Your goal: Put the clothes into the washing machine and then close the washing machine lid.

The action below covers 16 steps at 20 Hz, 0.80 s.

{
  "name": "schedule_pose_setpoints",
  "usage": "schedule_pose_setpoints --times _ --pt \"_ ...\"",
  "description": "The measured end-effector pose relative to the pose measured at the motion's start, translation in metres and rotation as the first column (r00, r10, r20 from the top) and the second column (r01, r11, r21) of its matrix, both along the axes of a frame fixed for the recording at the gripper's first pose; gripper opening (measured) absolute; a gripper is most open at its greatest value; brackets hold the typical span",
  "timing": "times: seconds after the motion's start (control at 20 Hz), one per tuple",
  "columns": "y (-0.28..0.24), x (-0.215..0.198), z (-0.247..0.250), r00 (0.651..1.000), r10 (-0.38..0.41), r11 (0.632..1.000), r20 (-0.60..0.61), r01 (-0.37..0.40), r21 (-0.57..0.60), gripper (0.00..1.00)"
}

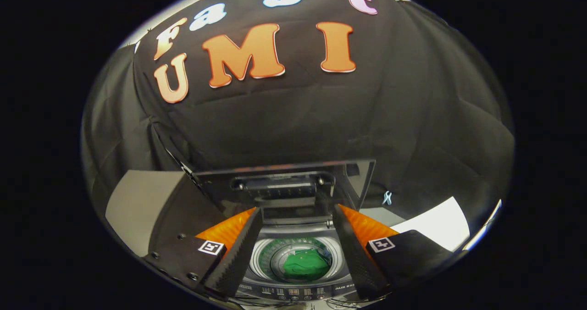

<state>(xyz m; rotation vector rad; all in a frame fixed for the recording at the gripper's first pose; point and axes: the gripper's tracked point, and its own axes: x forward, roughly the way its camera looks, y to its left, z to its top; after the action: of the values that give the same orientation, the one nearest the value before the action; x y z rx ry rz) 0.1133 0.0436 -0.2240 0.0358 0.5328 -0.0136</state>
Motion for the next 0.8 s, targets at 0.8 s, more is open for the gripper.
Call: schedule_pose_setpoints --times 0.8 --pt "0.026 0.114 0.023 0.996 0.036 0.999 0.082 -0.033 -0.043 0.99"
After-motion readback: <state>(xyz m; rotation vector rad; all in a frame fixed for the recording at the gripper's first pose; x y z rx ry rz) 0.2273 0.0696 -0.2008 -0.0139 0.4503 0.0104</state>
